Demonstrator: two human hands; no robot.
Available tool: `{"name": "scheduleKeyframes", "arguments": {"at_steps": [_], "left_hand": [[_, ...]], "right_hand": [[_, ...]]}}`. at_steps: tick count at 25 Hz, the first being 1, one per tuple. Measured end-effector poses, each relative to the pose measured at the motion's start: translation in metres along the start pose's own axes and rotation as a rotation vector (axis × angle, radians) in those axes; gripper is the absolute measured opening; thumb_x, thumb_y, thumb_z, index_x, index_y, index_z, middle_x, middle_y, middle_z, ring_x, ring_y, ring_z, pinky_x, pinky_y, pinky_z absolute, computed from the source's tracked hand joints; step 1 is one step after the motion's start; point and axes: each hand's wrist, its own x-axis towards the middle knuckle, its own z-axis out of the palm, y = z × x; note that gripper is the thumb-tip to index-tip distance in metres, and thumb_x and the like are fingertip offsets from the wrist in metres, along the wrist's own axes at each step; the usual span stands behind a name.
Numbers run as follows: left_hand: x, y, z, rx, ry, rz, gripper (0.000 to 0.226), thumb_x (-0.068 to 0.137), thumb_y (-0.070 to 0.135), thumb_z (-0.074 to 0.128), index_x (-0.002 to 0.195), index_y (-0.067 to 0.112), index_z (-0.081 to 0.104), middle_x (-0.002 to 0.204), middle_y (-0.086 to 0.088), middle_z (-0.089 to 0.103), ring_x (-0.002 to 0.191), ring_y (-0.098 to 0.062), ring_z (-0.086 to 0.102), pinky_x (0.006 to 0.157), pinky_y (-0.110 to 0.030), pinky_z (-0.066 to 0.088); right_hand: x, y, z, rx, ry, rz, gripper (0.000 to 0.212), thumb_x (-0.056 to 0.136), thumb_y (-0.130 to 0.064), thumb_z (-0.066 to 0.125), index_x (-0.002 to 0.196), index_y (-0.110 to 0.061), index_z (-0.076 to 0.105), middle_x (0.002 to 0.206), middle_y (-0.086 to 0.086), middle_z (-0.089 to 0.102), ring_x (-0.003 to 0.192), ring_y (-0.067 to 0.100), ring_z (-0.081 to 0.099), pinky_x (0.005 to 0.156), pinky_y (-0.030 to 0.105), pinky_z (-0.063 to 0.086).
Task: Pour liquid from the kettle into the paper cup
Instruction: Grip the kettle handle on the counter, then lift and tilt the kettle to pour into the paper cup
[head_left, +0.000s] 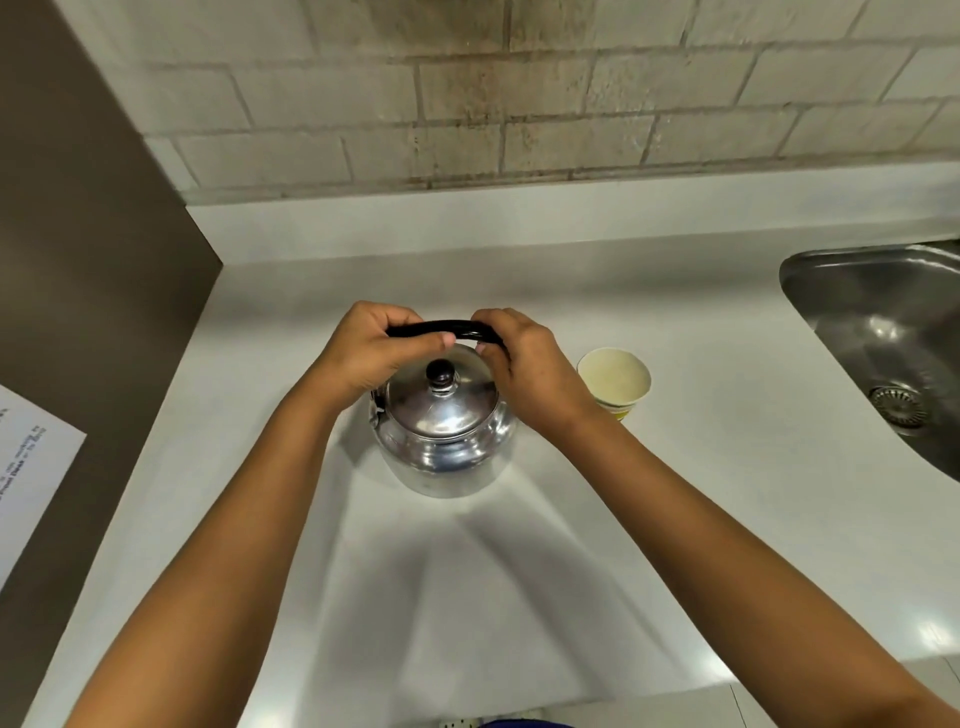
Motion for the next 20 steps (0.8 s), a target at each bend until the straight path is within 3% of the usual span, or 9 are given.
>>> {"name": "scheduleKeyframes", "arguments": {"at_steps": [3,9,14,17,20], "left_hand": [[-0.002,0.003,0.003,0.011,0.063,-0.013,0.019,0.062,0.029,0.078,0.053,0.023,0.064,0.039,0.015,0.049,0.041,0.001,0.041,0.046,-0.010,0.033],[-0.008,0.037,0.003,-0.045,0.152,0.069,0.029,0.046,0.048,0.075,0.058,0.022,0.067,0.047,0.012,0.058,0.049,-0.002,0.050,0.050,-0.013,0.038],[-0.013,0.052,0.004,-0.055,0.201,0.097,0.033,0.045,0.048,0.075,0.060,0.020,0.069,0.052,0.009,0.061,0.057,-0.010,0.052,0.054,-0.017,0.041],[-0.014,0.054,0.009,-0.034,0.201,0.104,0.040,0.048,0.046,0.074,0.065,0.010,0.068,0.065,-0.011,0.060,0.064,-0.019,0.050,0.055,-0.020,0.039],[-0.014,0.057,0.013,-0.030,0.198,0.102,0.038,0.047,0.046,0.075,0.065,0.014,0.070,0.066,-0.012,0.062,0.067,-0.021,0.052,0.060,-0.024,0.041]], "right_hand": [[-0.001,-0.002,-0.003,0.023,-0.016,-0.008,0.025,0.089,0.000,0.050,0.112,-0.005,0.058,0.106,0.016,0.062,0.095,0.028,0.056,0.073,0.018,0.035],[0.004,-0.018,-0.022,0.078,0.082,-0.082,0.028,0.087,0.002,0.053,0.113,-0.006,0.059,0.107,0.015,0.061,0.093,0.021,0.056,0.080,0.016,0.038],[-0.018,-0.017,-0.029,0.112,0.302,-0.109,0.034,0.084,-0.005,0.059,0.118,-0.010,0.053,0.119,0.012,0.050,0.107,0.019,0.051,0.091,0.028,0.045],[-0.056,0.001,-0.009,0.043,0.366,-0.083,0.037,0.081,-0.013,0.061,0.116,-0.006,0.050,0.121,0.018,0.045,0.114,0.030,0.044,0.095,0.027,0.037],[-0.090,0.018,0.016,0.035,0.244,0.027,0.054,0.082,-0.023,0.061,0.128,-0.004,0.040,0.133,0.022,0.035,0.125,0.031,0.033,0.105,0.023,0.027]]}}
